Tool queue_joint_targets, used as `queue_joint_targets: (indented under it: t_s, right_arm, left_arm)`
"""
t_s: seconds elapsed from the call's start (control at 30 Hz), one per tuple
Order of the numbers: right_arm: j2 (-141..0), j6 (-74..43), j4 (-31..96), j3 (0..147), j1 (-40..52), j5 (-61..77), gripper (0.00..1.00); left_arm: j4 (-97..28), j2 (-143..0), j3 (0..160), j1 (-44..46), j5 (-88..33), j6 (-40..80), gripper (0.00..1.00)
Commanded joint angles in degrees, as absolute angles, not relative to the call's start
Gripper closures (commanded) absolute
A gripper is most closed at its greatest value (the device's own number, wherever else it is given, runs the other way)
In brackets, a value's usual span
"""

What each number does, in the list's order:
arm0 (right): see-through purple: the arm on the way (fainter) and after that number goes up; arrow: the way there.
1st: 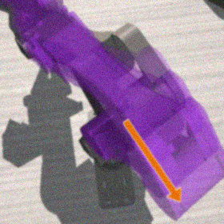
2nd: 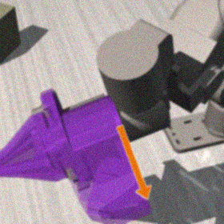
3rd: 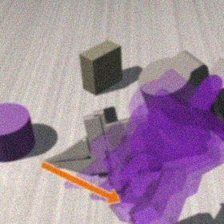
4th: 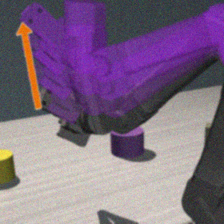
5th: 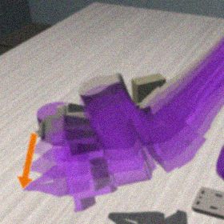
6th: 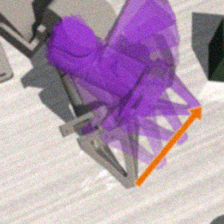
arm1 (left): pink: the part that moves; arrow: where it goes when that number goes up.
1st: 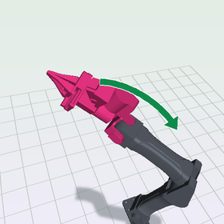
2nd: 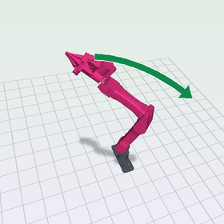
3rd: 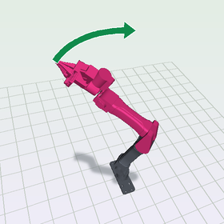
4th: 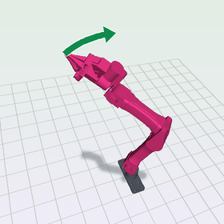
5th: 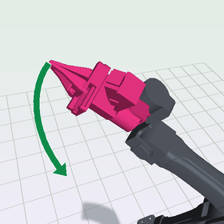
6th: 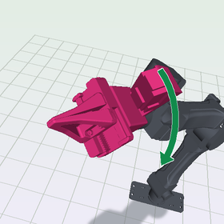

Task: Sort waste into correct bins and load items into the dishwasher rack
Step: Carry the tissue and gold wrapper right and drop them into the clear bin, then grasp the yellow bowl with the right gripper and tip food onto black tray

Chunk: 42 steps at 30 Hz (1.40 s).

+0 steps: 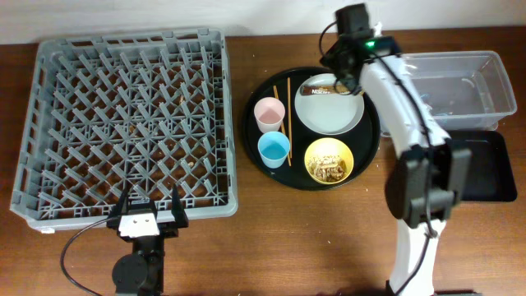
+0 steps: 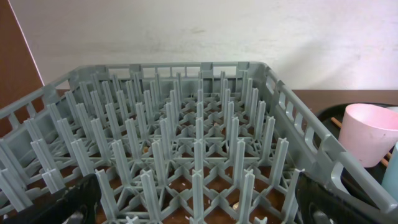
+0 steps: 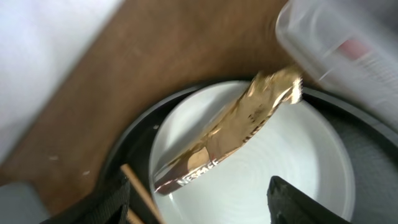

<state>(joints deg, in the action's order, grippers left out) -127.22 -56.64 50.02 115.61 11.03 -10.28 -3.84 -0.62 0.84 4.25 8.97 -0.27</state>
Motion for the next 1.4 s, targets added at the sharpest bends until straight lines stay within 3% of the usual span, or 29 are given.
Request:
queue_joint_targets:
  t_s: [0.0, 0.27, 0.3, 0.33, 0.37, 0.4, 0.53, 0.63, 0.8, 0.83, 0.9, 0.97, 1.13, 1.27, 1.37]
  right_arm:
    - [-133.8, -60.6, 49.6, 115.9, 12.0, -12.8, 0.30]
    - [-139.7, -59.6, 45.9, 115.8, 12.0, -14.3, 0.34]
    - [-139.7, -56.8, 45.6, 115.8, 12.0, -14.4, 0.42]
    - [-139.7, -54.2, 45.6, 115.8, 12.0, -14.2, 0.61]
    - [-139.7, -47.9, 45.6, 115.8, 12.0, -11.6, 0.90]
    - [-139.5, -44.6, 45.6, 115.9, 12.0, -9.4, 0.96]
    - [-132.6, -37.2, 55.7, 122.6, 8.1, -0.4, 0.96]
    - [-124.5, -36.8, 68.0, 131.3, -0.2, -0.2, 0.96]
    - [-124.3, -36.9, 70.1, 129.4, -14.6, -2.1, 0.96]
    - [-125.6, -36.8, 67.2, 127.3, -15.9, -2.1, 0.89]
    - [-127.3, -33.9, 65.1, 125.8, -16.6, -2.0, 0.34]
    - [-127.0, -28.4, 65.2, 126.2, -16.6, -1.3, 0.23]
    - [-118.6, -13.8, 75.2, 131.2, -14.5, 20.2, 0.28]
    - [-115.1, -9.2, 86.5, 131.1, -3.4, 20.2, 0.30]
    - [-115.8, -9.4, 87.0, 127.5, 7.7, 10.8, 0.36]
  left_arm:
    - [-3.9, -0.4, 0.5, 3.9, 8.6, -1.1, 0.01]
    - [-3.9, -0.4, 0.5, 3.9, 8.6, -1.1, 0.01]
    - [-3.9, -0.4, 0.5, 3.9, 8.6, -1.1, 0.01]
    - [-3.9, -0.4, 0.5, 3.9, 8.6, -1.1, 0.01]
    - [-3.9, -0.4, 0.5, 3.9, 8.6, -1.1, 0.01]
    - [-3.9, -0.4, 0.5, 3.9, 8.6, -1.1, 0.01]
    - [-3.9, -0.4, 0.5, 3.9, 8.6, -1.1, 0.01]
    - [-3.9, -0.4, 0.5, 3.9, 8.6, -1.1, 0.01]
    - [-3.9, -0.4, 0.5, 3.9, 8.6, -1.1, 0.01]
    - [-3.9, -0.4, 0.5, 3.9, 8.6, -1.1, 0.01]
    - [-3.9, -0.4, 0.5, 3.9, 8.6, -1.1, 0.01]
    - [-3.9, -0.4, 0.5, 3.9, 8.6, -1.1, 0.01]
    - [-3.9, -0.4, 0.5, 3.9, 8.6, -1.1, 0.01]
    - [-3.9, -0.4, 0.5, 3.9, 8.6, -1.1, 0.01]
    - [-3.9, -0.4, 0.5, 3.9, 8.6, -1.1, 0.01]
